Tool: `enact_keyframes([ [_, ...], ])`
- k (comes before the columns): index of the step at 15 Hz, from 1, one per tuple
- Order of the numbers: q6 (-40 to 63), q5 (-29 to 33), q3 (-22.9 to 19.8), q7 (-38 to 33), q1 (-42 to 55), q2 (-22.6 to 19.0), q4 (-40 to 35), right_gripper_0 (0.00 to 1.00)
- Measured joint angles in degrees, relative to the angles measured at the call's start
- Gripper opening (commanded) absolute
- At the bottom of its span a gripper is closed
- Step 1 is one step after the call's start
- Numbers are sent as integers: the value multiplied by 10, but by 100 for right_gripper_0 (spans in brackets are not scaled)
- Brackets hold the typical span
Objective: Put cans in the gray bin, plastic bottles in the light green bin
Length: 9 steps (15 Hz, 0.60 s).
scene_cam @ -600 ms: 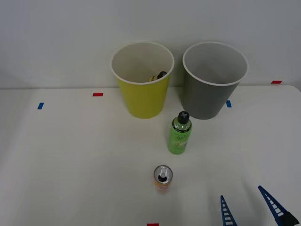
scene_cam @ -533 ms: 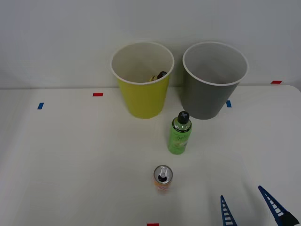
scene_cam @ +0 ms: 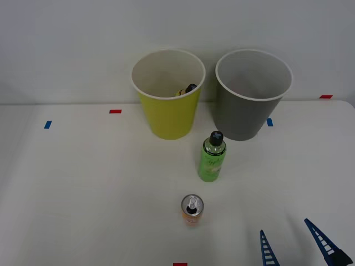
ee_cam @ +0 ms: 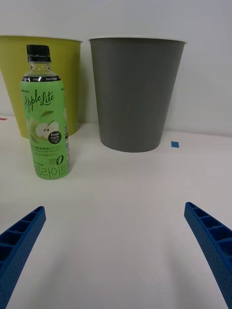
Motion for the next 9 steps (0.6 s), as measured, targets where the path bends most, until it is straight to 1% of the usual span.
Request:
enact_keyframes([
  [9, 0, 0, 0, 0, 0, 0, 0, 100],
])
